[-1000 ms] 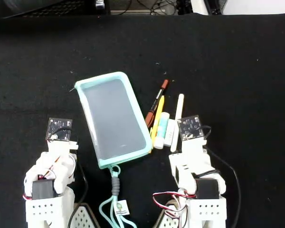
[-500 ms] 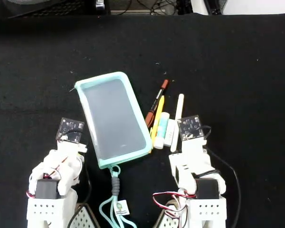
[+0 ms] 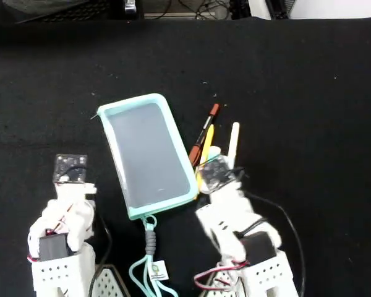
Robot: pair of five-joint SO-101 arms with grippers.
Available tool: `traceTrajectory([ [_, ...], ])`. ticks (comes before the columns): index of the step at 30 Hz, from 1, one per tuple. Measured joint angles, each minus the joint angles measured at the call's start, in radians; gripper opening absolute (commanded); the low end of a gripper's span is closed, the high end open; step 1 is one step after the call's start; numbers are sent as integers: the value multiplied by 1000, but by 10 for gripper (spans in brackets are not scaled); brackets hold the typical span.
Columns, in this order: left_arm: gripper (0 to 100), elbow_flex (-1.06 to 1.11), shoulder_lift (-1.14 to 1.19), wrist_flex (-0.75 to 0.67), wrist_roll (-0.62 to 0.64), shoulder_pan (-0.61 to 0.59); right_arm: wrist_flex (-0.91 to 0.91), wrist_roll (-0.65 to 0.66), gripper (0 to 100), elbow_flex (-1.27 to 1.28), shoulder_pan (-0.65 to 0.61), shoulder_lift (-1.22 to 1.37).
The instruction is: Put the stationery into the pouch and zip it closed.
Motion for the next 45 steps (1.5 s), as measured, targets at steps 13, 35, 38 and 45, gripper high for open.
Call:
traceTrajectory([
  [13, 56, 0, 0, 0, 0, -23, -63, -313, 176, 0, -497, 0],
  [35, 55, 0, 0, 0, 0, -23, -245, -499, 178, -216, -692, 327],
  [38, 55, 0, 0, 0, 0, -23, -276, -500, 179, -287, -692, 531],
  [45, 55, 0, 0, 0, 0, -23, -384, -500, 179, -430, -721, 1011],
])
